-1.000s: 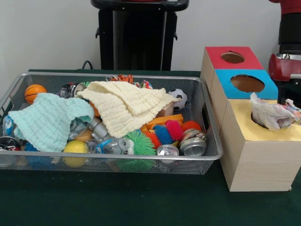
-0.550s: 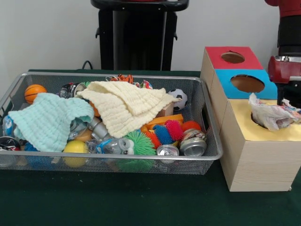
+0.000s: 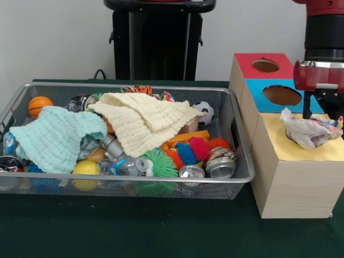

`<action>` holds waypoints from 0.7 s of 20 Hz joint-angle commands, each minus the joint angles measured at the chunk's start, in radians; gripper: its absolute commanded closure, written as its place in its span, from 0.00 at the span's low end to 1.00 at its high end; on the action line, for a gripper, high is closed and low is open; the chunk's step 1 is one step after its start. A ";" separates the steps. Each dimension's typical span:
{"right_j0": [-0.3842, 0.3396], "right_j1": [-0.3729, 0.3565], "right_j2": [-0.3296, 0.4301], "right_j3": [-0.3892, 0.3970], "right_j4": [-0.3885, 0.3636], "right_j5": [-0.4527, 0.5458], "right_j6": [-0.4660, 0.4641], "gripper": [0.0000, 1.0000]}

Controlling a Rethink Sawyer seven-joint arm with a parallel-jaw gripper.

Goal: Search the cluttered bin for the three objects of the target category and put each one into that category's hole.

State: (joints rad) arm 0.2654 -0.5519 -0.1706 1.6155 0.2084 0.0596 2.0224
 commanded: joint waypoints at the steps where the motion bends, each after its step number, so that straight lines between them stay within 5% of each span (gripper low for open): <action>1: -0.109 -0.137 0.126 0.180 -0.046 0.139 0.071 0.00; 14: -0.158 -0.181 0.150 0.199 -0.071 0.175 0.031 0.00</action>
State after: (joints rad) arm 0.1418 -0.7219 -0.1271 1.7236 0.2082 0.1116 2.0224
